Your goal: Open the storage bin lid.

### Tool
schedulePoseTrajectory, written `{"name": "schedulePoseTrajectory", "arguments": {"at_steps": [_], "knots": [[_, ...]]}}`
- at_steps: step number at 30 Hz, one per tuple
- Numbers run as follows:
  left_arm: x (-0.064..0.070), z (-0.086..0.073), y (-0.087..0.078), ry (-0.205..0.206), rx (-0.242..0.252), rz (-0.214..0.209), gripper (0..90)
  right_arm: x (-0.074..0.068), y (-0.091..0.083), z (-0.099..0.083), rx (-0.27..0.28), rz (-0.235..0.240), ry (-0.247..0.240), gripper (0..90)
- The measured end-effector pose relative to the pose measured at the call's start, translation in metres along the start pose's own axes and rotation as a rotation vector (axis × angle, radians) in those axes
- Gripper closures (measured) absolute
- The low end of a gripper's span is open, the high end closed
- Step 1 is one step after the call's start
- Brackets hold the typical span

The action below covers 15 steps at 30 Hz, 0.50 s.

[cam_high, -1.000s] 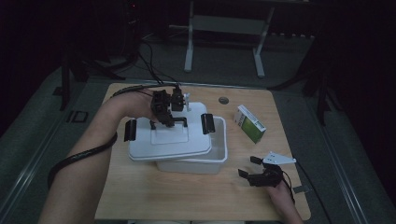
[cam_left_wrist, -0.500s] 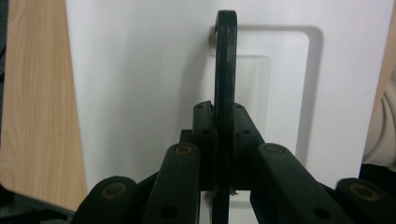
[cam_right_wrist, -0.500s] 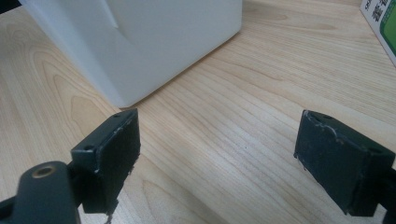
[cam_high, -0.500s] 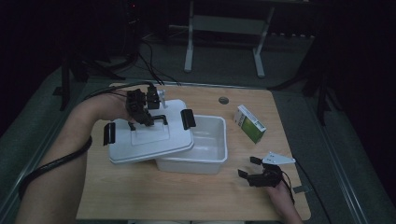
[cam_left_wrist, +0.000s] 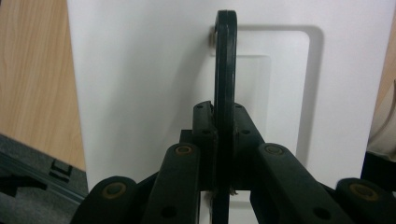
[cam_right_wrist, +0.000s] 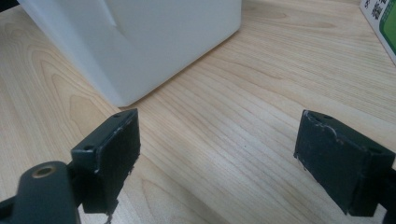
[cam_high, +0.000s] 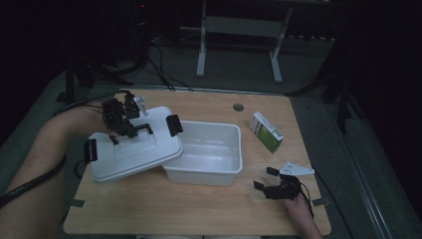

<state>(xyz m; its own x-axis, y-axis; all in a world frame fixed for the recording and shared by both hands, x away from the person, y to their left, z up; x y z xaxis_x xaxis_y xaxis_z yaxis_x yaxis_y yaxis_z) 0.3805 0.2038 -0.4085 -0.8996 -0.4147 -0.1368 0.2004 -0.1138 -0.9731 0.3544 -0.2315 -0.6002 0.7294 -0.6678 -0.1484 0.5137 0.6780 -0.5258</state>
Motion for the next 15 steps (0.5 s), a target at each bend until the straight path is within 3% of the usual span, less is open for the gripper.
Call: {"name": "schedulePoseTrajectory", "arguments": {"at_steps": [10,15], "knots": [[-0.006,-0.035,0.003,-0.07,-0.011,0.006,83.9,0.0,0.0,0.0,0.0,-0.001,0.002,13.9],[-0.007,-0.055,0.016,-0.104,-0.04,-0.005,83.9,0.0,0.0,0.0,0.0,0.001,0.003,13.9]]}}
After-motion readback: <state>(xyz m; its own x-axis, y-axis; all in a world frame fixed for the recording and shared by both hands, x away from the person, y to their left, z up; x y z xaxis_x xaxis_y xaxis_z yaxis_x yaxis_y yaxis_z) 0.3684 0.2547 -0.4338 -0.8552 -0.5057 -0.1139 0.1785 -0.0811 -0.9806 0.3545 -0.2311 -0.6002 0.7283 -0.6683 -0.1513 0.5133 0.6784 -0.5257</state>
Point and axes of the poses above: each handheld gripper's, and its own axes: y roughly forward along the jaws, z roughly out of its top, x roughly to its right, the point moved 9 cm from there along y, roughly forward along the jaws, and after that the axes turned 1 degree about -y, right-handed, at the moved point
